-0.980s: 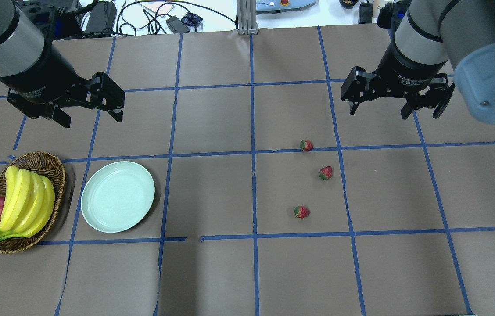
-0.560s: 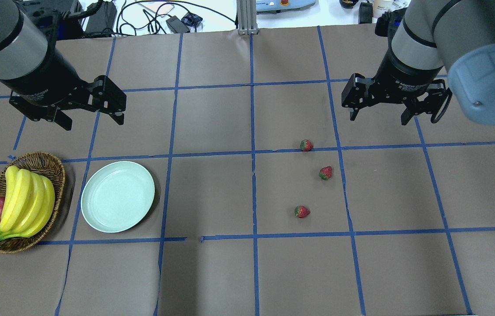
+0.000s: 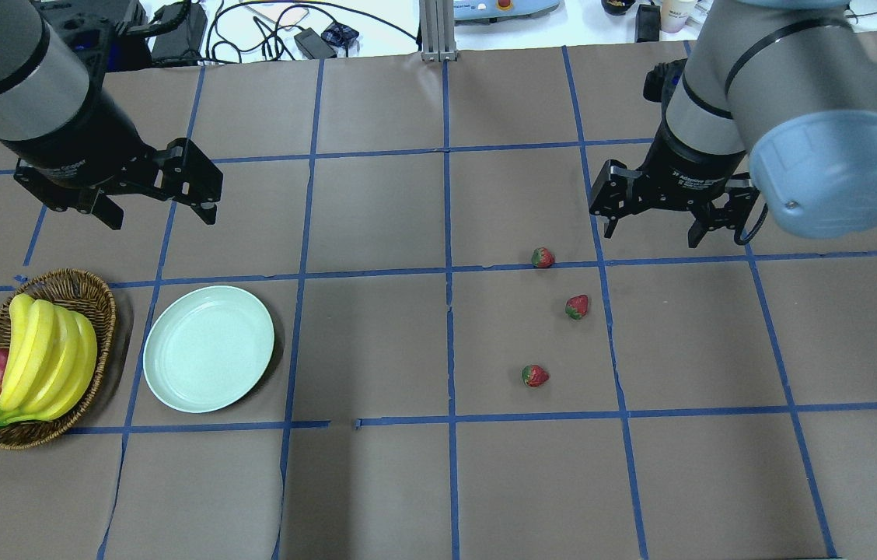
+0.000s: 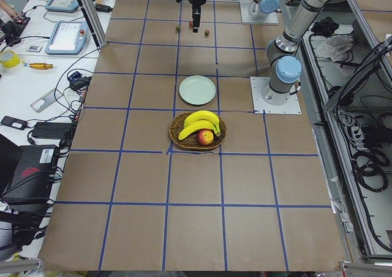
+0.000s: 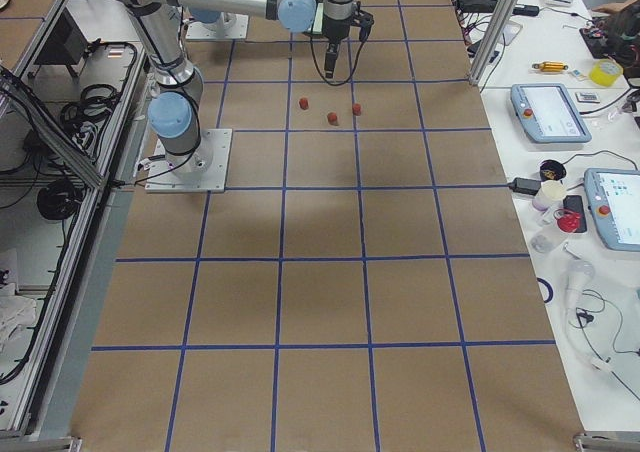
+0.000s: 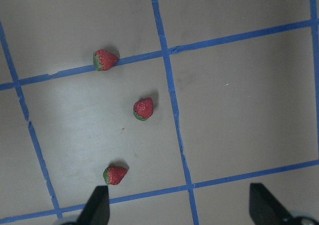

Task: Collect all strawberries into plate
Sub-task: 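Lower the right gripper onto the farthest strawberry and close on it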

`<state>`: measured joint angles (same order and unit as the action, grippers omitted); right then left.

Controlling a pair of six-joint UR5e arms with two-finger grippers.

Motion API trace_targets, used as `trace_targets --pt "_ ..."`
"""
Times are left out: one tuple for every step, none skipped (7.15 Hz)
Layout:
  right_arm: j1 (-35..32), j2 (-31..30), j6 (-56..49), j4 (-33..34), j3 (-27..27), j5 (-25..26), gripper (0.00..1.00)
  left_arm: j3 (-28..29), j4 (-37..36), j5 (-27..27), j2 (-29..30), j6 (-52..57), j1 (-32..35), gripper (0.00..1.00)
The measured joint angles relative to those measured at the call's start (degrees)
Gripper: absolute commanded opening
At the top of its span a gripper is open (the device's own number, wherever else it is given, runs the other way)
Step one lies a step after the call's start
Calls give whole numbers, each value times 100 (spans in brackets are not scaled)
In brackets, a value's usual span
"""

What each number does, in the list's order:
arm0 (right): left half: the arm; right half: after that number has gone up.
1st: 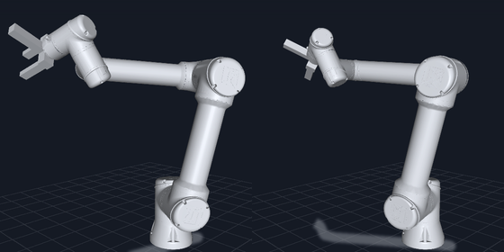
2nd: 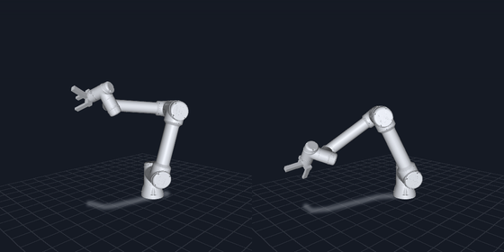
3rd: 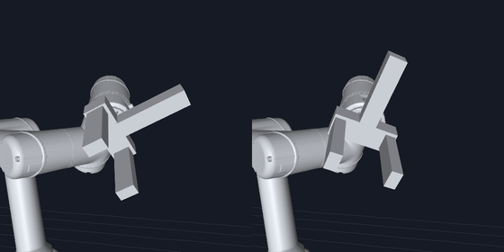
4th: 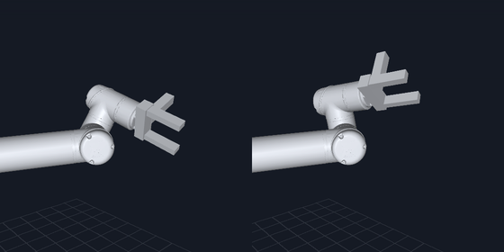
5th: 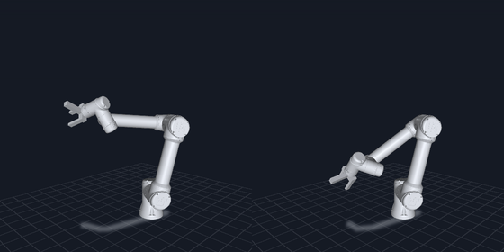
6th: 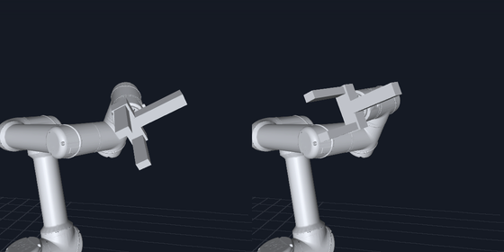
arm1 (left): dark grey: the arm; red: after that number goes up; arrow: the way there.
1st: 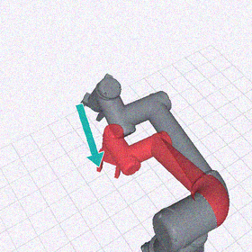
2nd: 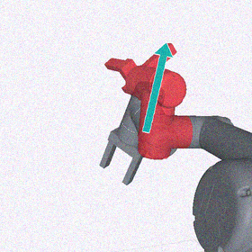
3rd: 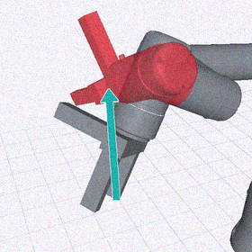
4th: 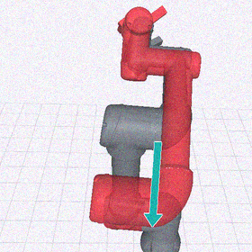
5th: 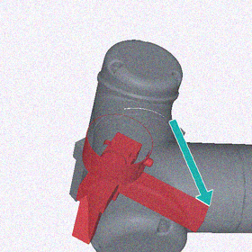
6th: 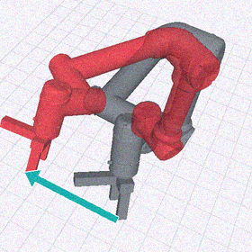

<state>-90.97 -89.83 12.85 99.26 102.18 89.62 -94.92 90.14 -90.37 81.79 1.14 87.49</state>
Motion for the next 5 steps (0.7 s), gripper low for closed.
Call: trace_targets --pt "-70 193 315 331 147 0 100 14 -3 5 -1 1 -17 100" --pt "-186 438 691 656 238 2 100 30 -10 12 -3 12 -33 100" --pt "-310 725 975 1040 326 4 100 36 -23 22 -4 28 -57 100" --pt "-386 1003 1103 1511 505 8 100 48 -28 26 -4 55 -68 100" --pt "-416 1179 1147 2002 798 10 100 72 -25 28 -4 121 -61 100"
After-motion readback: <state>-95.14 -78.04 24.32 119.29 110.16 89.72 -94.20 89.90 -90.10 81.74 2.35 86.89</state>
